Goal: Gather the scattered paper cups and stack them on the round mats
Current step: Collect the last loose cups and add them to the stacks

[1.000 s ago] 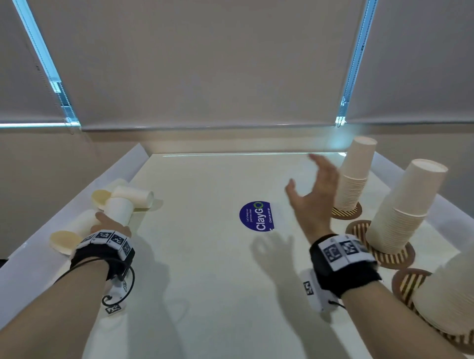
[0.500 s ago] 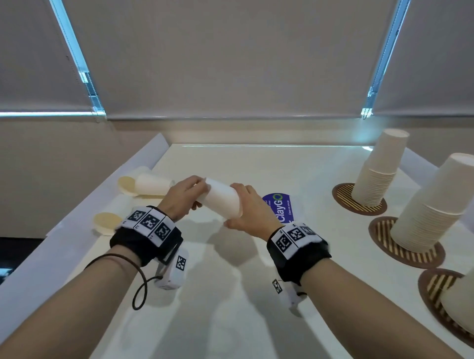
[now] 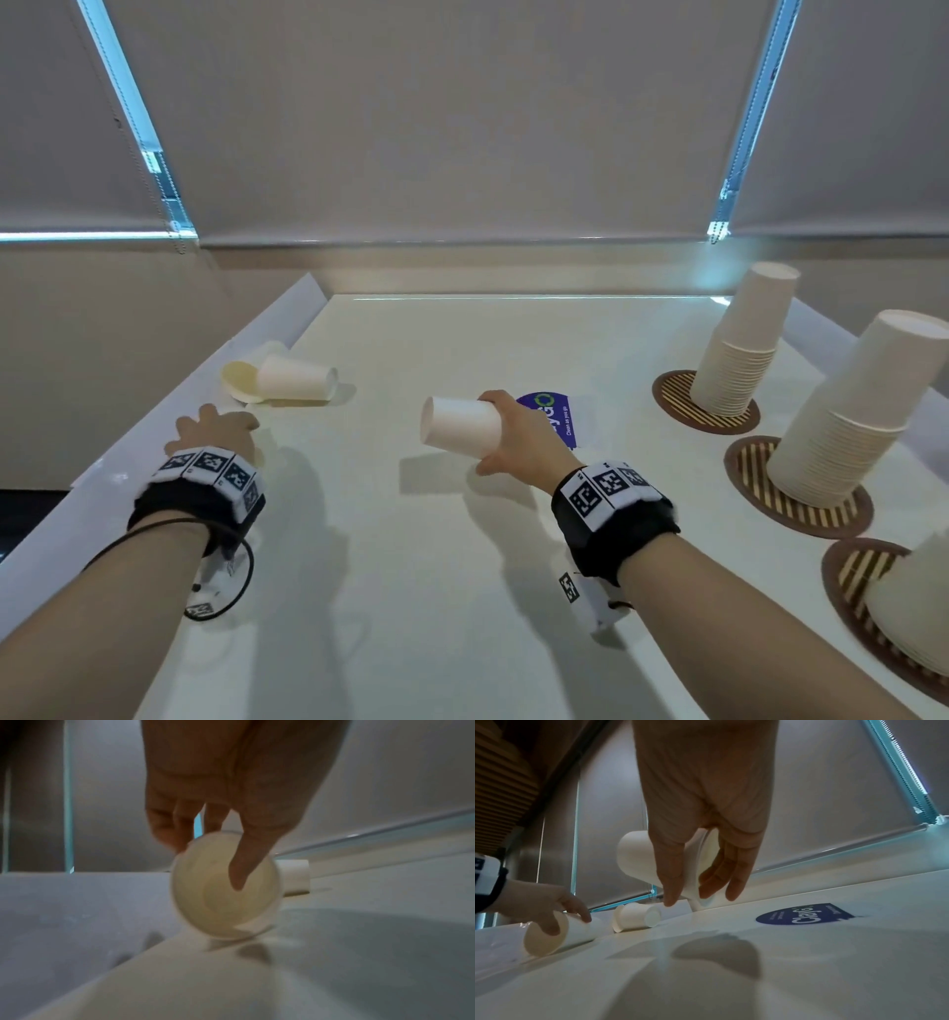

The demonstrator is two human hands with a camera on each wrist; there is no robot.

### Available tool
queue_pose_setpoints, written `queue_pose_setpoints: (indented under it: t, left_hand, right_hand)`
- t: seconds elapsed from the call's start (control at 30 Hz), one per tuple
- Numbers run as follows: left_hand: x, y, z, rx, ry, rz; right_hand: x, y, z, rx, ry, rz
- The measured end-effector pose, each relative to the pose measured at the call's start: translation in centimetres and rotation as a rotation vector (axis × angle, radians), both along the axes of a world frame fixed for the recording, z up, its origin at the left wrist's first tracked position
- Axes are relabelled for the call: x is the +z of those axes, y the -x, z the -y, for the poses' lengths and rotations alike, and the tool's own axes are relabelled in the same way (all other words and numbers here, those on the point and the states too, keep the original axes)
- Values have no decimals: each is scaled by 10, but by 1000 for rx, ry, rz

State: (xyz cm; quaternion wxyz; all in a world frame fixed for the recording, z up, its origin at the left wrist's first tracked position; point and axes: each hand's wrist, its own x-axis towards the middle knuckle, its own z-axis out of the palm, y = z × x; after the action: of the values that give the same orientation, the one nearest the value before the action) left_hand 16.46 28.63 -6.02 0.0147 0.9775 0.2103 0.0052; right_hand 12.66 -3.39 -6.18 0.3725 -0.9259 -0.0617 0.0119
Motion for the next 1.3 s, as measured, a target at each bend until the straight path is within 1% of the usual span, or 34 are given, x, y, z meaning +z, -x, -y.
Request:
queue_pose_setpoints:
  t: [0.1,0.17,0.23,0.27,0.33,0.4,0.5,0.57,0.63,0.7,0.77,0.83,0.9,0.97,1.0,1.07,1.17,1.23,1.3]
  left_hand:
    - [13,-2,16,-96,123,159]
    - [27,2,38,-207,248,295]
    - [40,7,64,-294,419,324]
    - [44,10,76,-307,495,288]
    - [48,17,98,-320,607,165]
    - [44,23,119,-351,673,48]
    - [34,32,145,-359,728,-15]
    - [26,36,155,-348,759,-24]
    - [20,42,162,-360,806,-40]
    - [15,49,165,-409,890,-59]
    - [11,56,164,-490,990,-96]
    - [8,62,162,-565,1052,-121]
    - [1,65,161,-615,1070,-101]
    - [-6,68,164,-613,1053,-35]
    - [-9,68,166,-605,1035,1]
    - [-9,69,170,-592,985,71]
    - [-3,65,169,-498,901,141]
    - [1,62,169,-516,845,126]
    - [5,60,173,-580,853,152]
  right_hand:
    - [3,0,5,-12,-101,-16]
    - [4,0,9,6,-262,-33]
    - [4,1,11,-18,-410,-10]
    - [4,1,12,-53,-414,36]
    - [3,5,12,-125,-367,158]
    - [3,13,8,-152,-350,280]
    - [6,28,3,-108,-287,421]
    - [7,37,3,-15,-161,395]
    - [5,43,5,73,33,323]
    - [3,47,7,83,195,288]
    - [0,47,11,61,307,292]
    - [-4,47,18,33,330,295]
    - [-8,48,24,14,210,334]
    - [-7,52,26,0,82,364]
    - [-4,54,27,-17,51,358]
    - [6,57,32,-100,9,383]
    - [30,59,44,-263,-136,523]
    - [44,59,47,-258,-198,546]
    - [50,57,40,-169,-176,491]
